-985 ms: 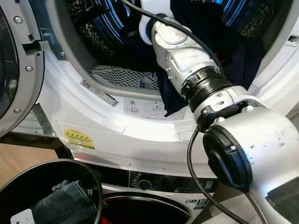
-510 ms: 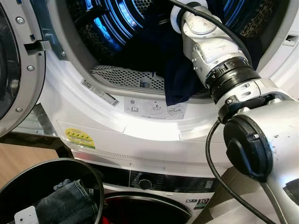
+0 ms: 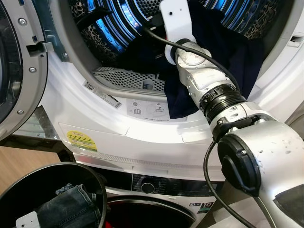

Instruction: Clothes washing

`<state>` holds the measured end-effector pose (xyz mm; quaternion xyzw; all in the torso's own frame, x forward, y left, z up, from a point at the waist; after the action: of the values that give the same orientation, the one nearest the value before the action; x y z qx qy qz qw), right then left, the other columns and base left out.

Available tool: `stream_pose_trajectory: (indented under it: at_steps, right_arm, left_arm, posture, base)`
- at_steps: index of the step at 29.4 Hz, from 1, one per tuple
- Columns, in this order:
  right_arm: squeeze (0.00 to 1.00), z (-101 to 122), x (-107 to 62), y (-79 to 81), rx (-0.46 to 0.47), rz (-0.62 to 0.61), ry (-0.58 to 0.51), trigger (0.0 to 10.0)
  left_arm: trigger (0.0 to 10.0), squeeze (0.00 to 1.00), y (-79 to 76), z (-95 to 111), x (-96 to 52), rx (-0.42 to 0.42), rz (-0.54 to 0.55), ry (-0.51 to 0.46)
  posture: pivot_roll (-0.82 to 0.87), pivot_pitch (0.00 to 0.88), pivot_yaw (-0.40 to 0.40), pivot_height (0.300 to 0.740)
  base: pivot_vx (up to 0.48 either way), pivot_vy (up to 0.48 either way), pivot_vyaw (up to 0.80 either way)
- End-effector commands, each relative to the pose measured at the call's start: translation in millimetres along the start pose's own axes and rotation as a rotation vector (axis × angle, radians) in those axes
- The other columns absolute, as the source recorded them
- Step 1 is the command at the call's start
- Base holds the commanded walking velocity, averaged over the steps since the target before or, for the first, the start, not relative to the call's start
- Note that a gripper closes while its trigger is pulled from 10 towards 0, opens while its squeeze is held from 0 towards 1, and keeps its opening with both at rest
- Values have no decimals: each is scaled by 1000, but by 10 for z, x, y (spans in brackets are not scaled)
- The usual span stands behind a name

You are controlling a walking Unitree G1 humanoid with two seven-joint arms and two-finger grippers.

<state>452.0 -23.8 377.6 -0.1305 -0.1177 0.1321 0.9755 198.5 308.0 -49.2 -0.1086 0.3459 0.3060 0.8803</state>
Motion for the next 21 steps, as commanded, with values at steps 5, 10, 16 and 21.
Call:
stream_pose_trajectory:
  at_steps: [5,10,16,21]
  right_arm:
    - [0,1,-10,-130,102,-8,-18,10000]
    - [0,42,-20,-177,178,29,-49,10000]
    - [0,24,-39,-264,215,44,-70,10000]
    - [0,19,-43,-253,218,54,-74,10000]
  left_arm:
    - [10000,0,-90,-188,-29,5,-38,63]
    - [10000,0,-107,-217,-35,8,-44,70]
    - [10000,0,-104,-228,-37,11,-41,72]
    - [10000,0,-99,-227,-33,11,-40,71]
  posture:
    - [154,0,-42,740]
    - [145,0,-38,740]
    - [135,0,-33,740]
    - [134,0,-31,740]
  base:
    - [0,0,0]
    - [0,0,0]
    - [0,0,0]
    - [0,0,0]
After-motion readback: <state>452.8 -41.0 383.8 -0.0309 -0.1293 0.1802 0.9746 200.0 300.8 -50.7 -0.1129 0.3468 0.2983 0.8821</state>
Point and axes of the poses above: a point about 5 cm out from each wrist's last joint towards the gripper, its own x axis pointing out of the wrist towards the gripper, its own z axis along the axis of the wrist's last joint, y = z × x, the point moved 4 cm from there along x, pointing out of the wrist towards the gripper
